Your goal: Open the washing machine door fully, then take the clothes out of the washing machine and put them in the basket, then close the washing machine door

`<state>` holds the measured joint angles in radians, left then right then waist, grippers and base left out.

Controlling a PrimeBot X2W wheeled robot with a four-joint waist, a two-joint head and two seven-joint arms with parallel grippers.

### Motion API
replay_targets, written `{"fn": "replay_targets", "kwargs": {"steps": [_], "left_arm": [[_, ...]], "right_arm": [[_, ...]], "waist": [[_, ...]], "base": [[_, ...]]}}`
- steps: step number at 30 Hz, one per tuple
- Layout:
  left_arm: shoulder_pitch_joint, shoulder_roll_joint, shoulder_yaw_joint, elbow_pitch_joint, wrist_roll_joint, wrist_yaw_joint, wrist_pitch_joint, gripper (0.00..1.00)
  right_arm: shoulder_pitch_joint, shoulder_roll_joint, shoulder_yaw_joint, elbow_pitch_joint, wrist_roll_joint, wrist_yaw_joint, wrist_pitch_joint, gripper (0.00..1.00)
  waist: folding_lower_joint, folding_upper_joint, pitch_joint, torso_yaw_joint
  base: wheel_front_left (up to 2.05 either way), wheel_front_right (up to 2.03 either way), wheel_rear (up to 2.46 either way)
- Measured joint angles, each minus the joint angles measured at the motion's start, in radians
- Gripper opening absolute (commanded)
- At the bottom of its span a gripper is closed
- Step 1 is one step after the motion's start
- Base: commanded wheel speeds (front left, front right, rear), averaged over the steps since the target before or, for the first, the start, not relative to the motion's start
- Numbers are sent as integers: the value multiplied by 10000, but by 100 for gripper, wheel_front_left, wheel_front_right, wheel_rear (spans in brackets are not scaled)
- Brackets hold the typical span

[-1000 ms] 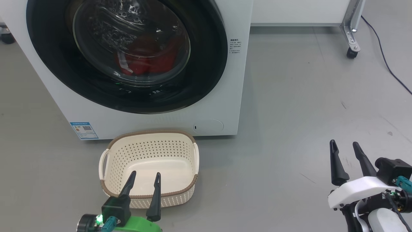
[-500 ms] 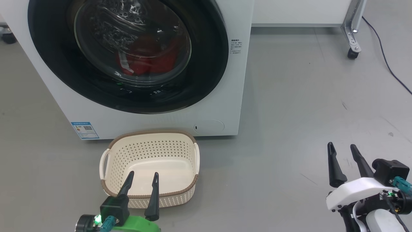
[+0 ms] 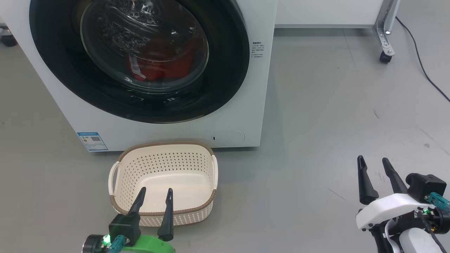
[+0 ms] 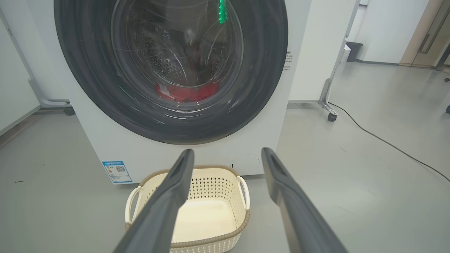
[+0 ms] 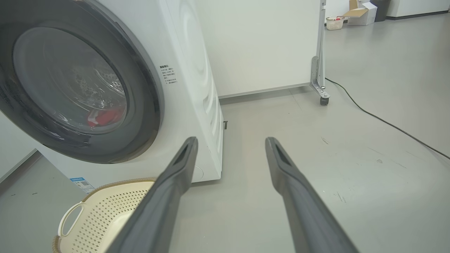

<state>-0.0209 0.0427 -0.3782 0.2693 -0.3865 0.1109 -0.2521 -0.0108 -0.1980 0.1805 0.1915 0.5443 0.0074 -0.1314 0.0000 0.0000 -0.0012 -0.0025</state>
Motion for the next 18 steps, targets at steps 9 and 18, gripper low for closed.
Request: {"fn": "replay_targets", "kwargs": {"steps": [9, 18], "left_arm": [[-11, 0, -25, 69, 0, 31, 0, 100], [-112, 0, -98, 54, 0, 79, 0, 100]], "right_arm": [[-7, 0, 0, 46, 2, 0, -4, 100], [-9, 12, -31, 31, 25, 8, -17, 100]], "waist": [[0, 0, 35, 24], [0, 0, 153, 66]], "base": [[0, 0, 0], [0, 0, 0]]}}
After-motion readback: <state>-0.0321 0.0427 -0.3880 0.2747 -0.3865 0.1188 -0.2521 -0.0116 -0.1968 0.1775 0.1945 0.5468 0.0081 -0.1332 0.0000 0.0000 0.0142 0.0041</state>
